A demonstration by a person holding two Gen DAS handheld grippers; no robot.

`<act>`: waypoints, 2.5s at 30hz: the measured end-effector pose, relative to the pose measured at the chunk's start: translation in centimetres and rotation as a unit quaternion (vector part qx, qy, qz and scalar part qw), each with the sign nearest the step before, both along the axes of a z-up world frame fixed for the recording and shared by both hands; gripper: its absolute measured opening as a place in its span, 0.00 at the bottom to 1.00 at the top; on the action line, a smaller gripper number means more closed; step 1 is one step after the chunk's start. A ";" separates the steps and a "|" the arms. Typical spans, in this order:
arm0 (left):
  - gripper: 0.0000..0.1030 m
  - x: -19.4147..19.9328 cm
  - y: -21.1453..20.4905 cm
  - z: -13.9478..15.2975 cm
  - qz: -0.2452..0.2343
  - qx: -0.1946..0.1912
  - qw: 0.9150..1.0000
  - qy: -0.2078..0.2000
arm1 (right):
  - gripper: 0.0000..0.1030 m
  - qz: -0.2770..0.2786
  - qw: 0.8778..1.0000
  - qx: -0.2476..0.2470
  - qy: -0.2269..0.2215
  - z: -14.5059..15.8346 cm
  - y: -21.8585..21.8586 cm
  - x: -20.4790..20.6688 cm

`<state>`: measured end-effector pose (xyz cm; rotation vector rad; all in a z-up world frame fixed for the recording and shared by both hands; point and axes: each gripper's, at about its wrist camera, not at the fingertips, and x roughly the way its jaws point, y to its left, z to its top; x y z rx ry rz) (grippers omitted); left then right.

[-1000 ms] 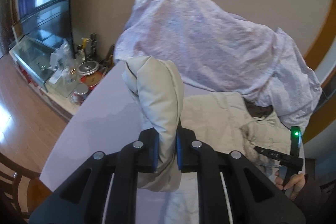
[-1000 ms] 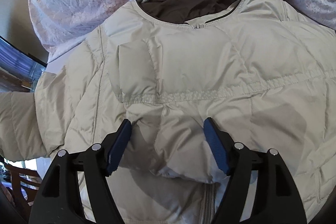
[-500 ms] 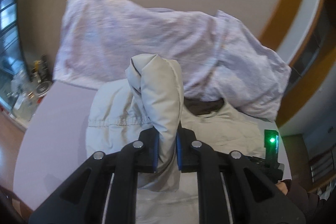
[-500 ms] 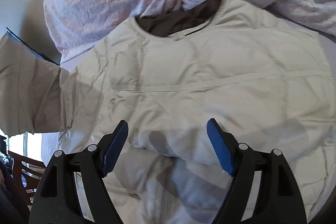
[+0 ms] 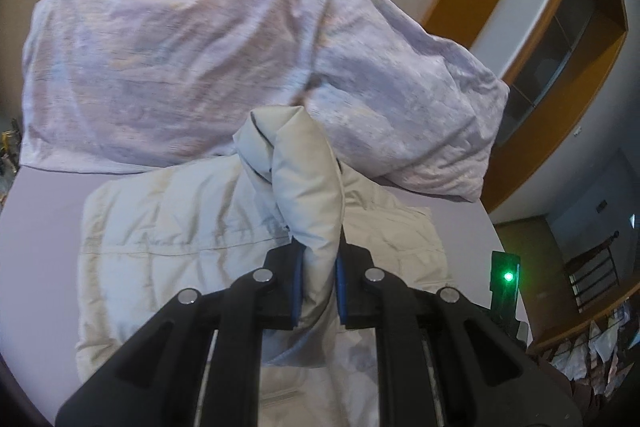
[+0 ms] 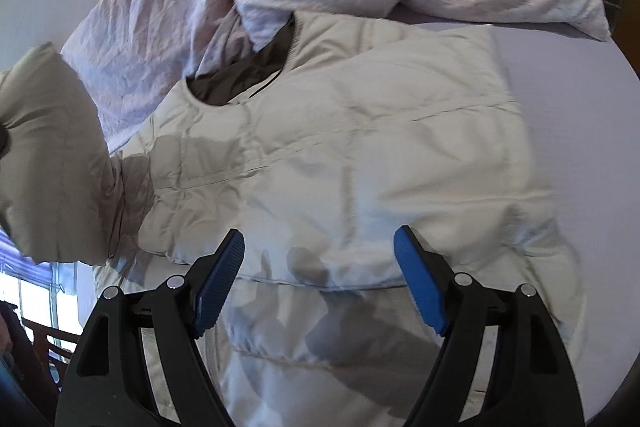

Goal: Fold large clothes

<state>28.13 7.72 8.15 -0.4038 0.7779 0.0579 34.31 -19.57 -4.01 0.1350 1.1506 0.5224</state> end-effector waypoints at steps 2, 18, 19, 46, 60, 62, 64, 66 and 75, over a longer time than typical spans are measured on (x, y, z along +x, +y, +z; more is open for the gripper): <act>0.12 1.1 -0.8 -0.6 -0.006 -0.001 1.000 0.008 | 0.76 -0.004 1.000 -0.001 -0.001 0.0 -0.6 0.0; 0.47 5.4 -3.9 -7.6 -0.028 -0.018 0.995 0.094 | 0.76 -0.021 1.000 0.010 -0.012 1.1 -2.9 0.1; 0.51 5.2 -3.8 -7.4 -0.027 -0.012 0.995 0.092 | 0.76 -0.016 1.000 0.016 -0.017 1.6 -2.5 0.1; 0.75 -6.6 9.8 -8.3 0.090 0.070 0.982 0.152 | 0.10 0.016 0.995 0.042 0.090 -2.7 6.6 0.9; 0.86 -18.2 16.5 -11.5 0.116 0.064 0.963 0.233 | 0.93 -0.061 0.995 -0.004 0.083 -0.1 -11.4 -3.0; 0.86 -19.8 16.9 -11.9 0.112 0.040 0.966 0.231 | 0.93 -0.073 0.992 0.000 0.106 -1.0 -14.7 -3.9; 0.86 -20.8 16.7 -12.3 0.106 0.014 0.968 0.226 | 0.93 -0.078 0.988 0.015 0.132 -2.2 -17.1 -4.9; 0.86 -21.7 16.1 -13.0 0.094 -0.004 0.969 0.226 | 0.93 -0.082 0.983 0.036 0.159 -3.6 -18.7 -5.8; 0.86 -22.5 13.6 -15.7 0.058 -0.023 0.964 0.257 | 0.94 -0.073 0.967 0.103 0.219 -6.6 -20.8 -8.1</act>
